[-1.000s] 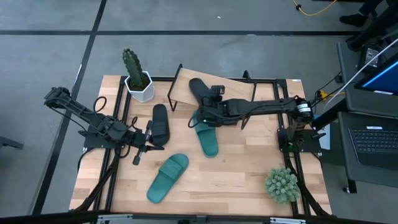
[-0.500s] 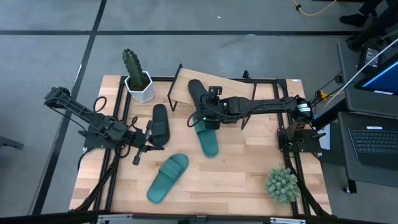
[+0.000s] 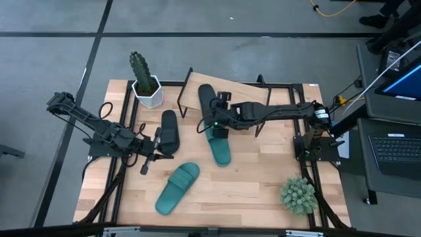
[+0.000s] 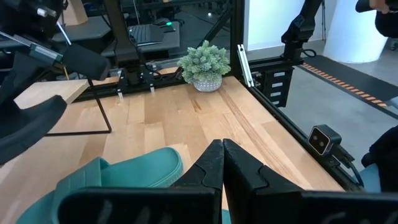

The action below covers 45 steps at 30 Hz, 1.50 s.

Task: Pick and place slides into the shelf
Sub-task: Put the bottom black slide on the shelf

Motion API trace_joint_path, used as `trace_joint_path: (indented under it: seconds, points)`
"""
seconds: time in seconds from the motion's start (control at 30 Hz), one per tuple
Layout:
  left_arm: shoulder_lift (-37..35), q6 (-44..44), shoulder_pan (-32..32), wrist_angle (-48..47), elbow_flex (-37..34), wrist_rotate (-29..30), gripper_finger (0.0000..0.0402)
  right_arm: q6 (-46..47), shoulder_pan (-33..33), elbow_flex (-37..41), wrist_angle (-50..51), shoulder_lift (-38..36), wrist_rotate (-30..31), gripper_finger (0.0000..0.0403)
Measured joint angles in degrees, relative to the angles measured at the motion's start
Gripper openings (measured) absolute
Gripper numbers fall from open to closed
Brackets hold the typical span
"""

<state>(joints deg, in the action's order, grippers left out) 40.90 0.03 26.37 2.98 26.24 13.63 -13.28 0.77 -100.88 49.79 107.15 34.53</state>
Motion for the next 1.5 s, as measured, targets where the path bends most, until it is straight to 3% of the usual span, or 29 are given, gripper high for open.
trace_joint_path:
  seconds: [0.27, 0.47, 1.0, 1.13, 1.37, 1.5]
  points:
    - [0.00, -0.09, 0.00, 0.00, 0.00, -0.02, 0.0000, -0.64, -0.54, 0.00, -0.34, 0.01, -0.18, 0.0153]
    - [-0.01, -0.09, 0.00, 0.00, 0.00, -0.02, 0.0000, -0.94, -0.98, 0.00, -0.31, 1.63, -3.83, 0.0153]
    - [0.00, -0.09, 0.00, -1.03, 0.00, -0.02, 0.0000, -3.83, -0.96, 0.00, -0.36, 3.76, 0.26, 0.0150]
    - [-0.01, -0.09, 0.00, -1.03, 0.00, 0.00, 0.0000, -3.85, -0.96, 0.00, -0.34, 3.76, 0.32, 0.0119]
    - [0.00, -0.07, 0.00, -1.01, 0.00, 0.00, 0.0000, -3.85, -0.94, 0.00, -0.35, 3.76, 0.34, 0.0021]
    - [-0.01, -0.07, 0.00, -1.01, 0.00, 0.00, 0.0000, -3.80, -0.94, 0.00, -0.34, 3.76, 0.40, 0.0012]
